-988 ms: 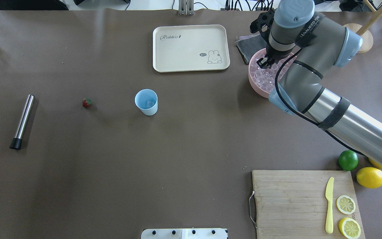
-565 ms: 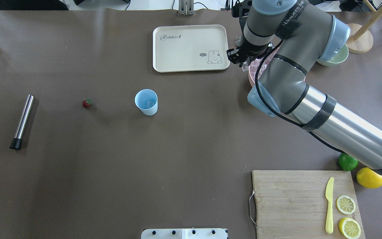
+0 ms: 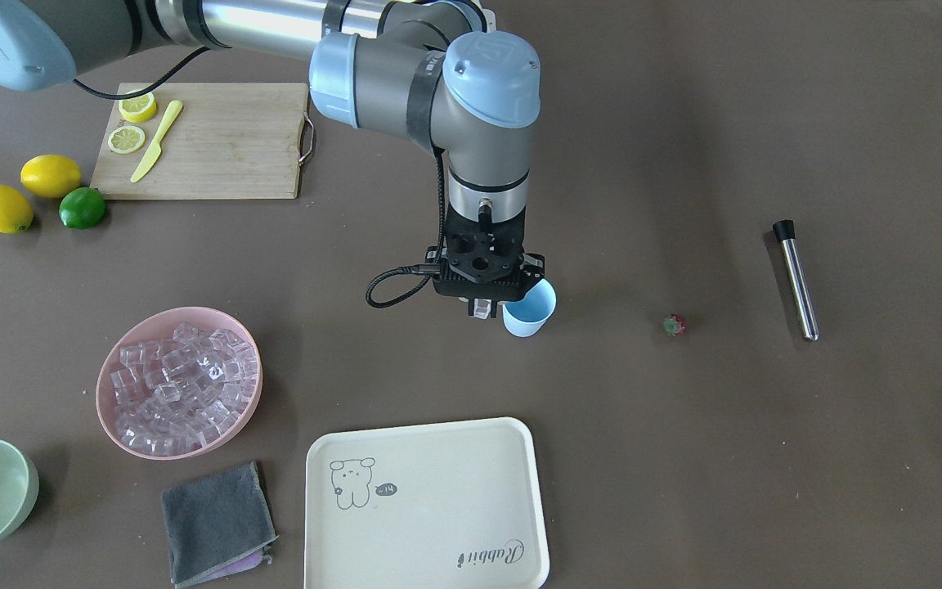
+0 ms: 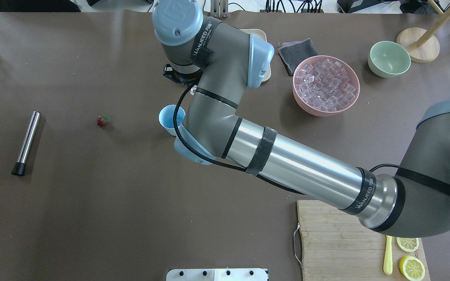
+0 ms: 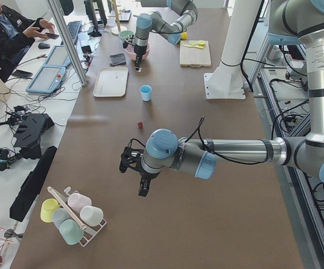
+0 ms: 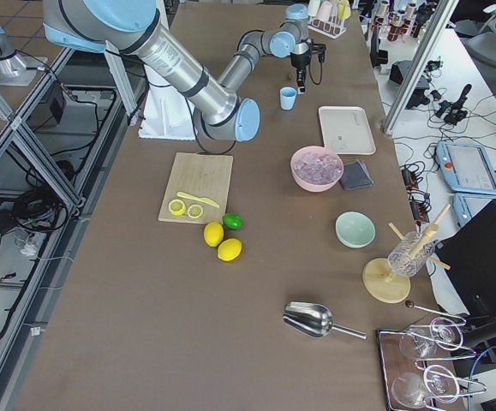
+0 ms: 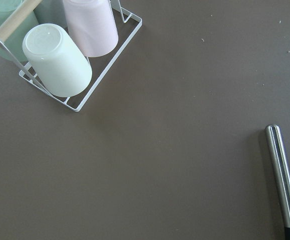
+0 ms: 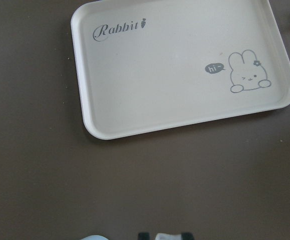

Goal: Mash ice and strawberries in cup
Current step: 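Carry the ice cube with the right gripper over the light-blue cup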

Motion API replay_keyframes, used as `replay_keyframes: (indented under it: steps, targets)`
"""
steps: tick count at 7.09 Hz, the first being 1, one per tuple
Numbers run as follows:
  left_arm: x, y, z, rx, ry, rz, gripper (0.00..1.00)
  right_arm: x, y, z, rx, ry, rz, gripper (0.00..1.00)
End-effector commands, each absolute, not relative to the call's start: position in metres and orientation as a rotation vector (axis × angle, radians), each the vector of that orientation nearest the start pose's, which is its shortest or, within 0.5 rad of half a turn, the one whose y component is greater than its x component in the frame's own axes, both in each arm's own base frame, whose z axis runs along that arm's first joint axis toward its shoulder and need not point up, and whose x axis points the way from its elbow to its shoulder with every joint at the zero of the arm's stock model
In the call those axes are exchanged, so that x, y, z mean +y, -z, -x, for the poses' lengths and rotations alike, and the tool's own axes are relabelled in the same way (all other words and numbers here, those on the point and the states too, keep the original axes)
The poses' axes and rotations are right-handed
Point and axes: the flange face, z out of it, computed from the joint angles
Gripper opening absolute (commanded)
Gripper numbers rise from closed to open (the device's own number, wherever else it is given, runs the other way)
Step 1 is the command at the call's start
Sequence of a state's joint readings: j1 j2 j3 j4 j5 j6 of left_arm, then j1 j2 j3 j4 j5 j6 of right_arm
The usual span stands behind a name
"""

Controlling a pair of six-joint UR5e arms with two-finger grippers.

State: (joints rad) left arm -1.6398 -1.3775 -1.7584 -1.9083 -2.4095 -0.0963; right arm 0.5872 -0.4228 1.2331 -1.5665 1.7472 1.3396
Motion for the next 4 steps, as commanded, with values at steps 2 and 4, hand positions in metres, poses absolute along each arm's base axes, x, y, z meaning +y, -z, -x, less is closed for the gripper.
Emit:
replay_keyframes:
  steps: [2,4]
  targets:
    - [-0.422,-0.616,0.088,0.835,0.017,-0.295,0.98,-0.492,-0.059,0.659,-0.921,-0.264,-0.253,0.23]
    - [-0.423,-0.614,0.089,0.835,0.017,-0.297,0.98,-0.479,-0.063,0.668,-0.924,-0.251,-0.251,0.27]
